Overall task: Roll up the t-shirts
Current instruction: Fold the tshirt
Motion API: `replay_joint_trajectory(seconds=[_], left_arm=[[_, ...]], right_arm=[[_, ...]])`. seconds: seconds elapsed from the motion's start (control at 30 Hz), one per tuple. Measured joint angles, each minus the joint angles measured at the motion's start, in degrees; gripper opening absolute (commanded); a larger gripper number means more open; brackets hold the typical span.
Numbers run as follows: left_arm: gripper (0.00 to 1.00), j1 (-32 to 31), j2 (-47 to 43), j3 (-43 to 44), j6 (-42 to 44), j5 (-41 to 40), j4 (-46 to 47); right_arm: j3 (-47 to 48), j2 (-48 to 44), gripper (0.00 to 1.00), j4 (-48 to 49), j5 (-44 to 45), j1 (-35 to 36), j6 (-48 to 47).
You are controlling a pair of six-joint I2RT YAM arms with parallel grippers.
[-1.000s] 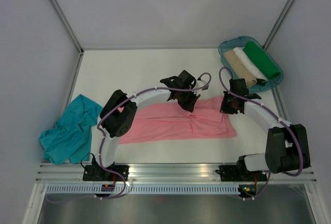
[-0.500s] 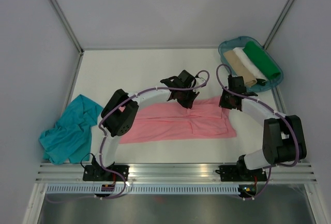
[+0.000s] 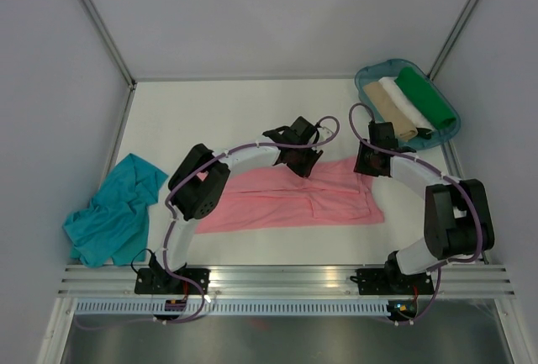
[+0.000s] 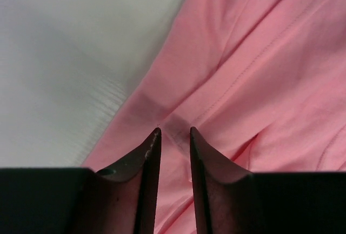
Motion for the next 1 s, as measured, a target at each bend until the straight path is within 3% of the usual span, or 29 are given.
replay_joint_trajectory(seconds=[0.1,0.27,0.43,0.63,1.0], left_arm=[[0.34,0.0,0.0,0.0,0.0,-1.8,0.0],[0.32,0.0,-1.1,-0.1,0.1,-3.0,-0.2],[0.22,-0.1,-4.5,-0.6,0.1,-0.9,-0.4],[0.17,-1.7,-4.8,-1.3,0.1,0.9,-0.9],[0.17,-2.0,-2.7,-4.8,2.3,0.1,-2.7]], right_arm=[[0.3,-1.0,0.35,-0.3,1.3,0.0,0.0],[-0.3,-7.1,0.17,-0.5,2.2,0.4,0.9],[-4.4,-11.3,0.01,1.2,-2.3,2.8,4.0],[-8.4,-10.0,0.0,1.6,-5.3,3.1,7.6],[-9.3,-5.0,0.0,0.6,-2.9,2.4,8.9]])
